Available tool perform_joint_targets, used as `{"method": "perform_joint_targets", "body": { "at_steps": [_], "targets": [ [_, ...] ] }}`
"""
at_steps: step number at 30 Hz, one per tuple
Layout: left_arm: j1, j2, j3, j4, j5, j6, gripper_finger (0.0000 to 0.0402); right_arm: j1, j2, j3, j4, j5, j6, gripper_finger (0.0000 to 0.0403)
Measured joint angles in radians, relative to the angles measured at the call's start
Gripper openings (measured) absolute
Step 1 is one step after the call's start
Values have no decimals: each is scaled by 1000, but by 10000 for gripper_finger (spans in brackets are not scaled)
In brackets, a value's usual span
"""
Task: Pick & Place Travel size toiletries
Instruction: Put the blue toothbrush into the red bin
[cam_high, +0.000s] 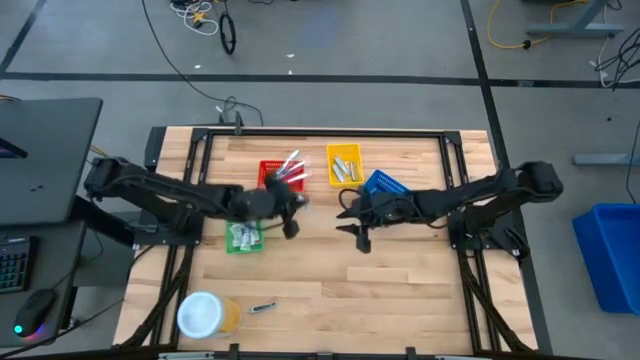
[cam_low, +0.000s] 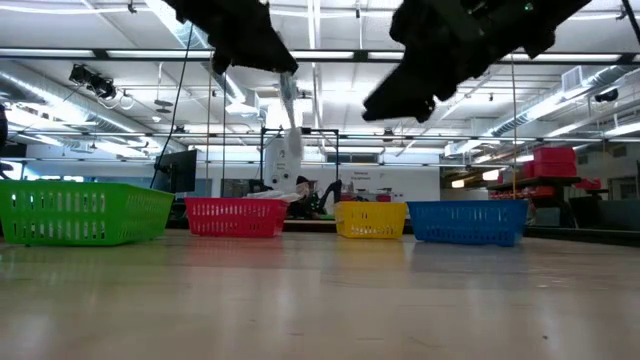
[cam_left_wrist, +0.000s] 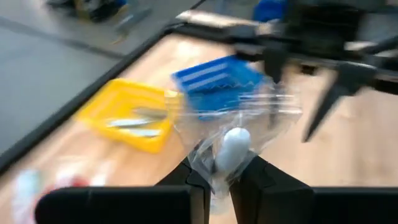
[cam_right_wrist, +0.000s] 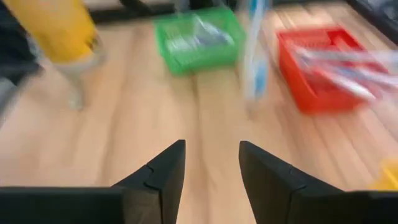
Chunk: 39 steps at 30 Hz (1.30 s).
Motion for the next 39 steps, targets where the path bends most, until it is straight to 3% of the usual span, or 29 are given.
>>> {"method": "perform_joint_targets", "body": {
  "at_steps": [6,15,23,31,39],
  "targets": [
    [131,-2,144,-298,-31,-41,38,-13,-14,0,-78,120,-7,158],
    [303,21,142,-490,-34,-36,40,-21,-11,0,-80,135,3,156],
    [390,112,144,-541,70,-73,40,-21,-10,0,-81,135,4,154],
    [409,241,143,-520,77,-30,50,-21,-10,0,-77,134,4,153],
    [410,293,144,-476,107,16,72,-21,-10,0,-74,134,4,151]
  ]
}}
